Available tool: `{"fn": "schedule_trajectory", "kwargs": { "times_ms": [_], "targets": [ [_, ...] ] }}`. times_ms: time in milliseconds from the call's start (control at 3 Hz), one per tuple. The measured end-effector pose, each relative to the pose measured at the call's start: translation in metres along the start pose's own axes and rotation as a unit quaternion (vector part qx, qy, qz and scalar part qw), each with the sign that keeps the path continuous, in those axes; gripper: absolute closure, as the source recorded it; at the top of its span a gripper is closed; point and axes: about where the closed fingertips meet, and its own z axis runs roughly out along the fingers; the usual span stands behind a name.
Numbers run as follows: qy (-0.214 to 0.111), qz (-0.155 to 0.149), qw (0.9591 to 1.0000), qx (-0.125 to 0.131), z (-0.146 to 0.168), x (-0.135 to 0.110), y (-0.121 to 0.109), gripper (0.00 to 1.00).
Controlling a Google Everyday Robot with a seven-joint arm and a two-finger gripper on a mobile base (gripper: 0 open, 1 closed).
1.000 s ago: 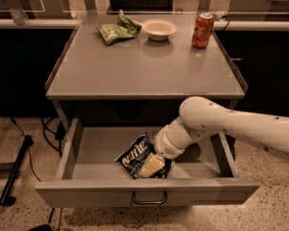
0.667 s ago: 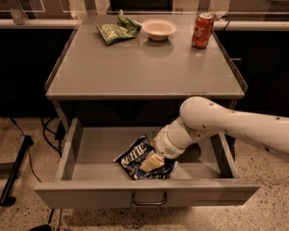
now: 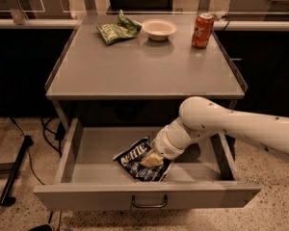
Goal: Pick blue chip bag from top drawer and place on counter
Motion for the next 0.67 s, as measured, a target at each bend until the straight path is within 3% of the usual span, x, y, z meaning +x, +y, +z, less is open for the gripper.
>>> {"fn": "schedule_trajectory", "kwargs": {
  "times_ms": [333, 667],
  "targets": [
    [0.01, -0.006, 0.9998, 0.018, -0.025, -0.003, 0.005, 1.0],
    [0.029, -0.02, 0.9981, 0.05, -0.087, -0.015, 0.009, 1.0]
  ]
}}
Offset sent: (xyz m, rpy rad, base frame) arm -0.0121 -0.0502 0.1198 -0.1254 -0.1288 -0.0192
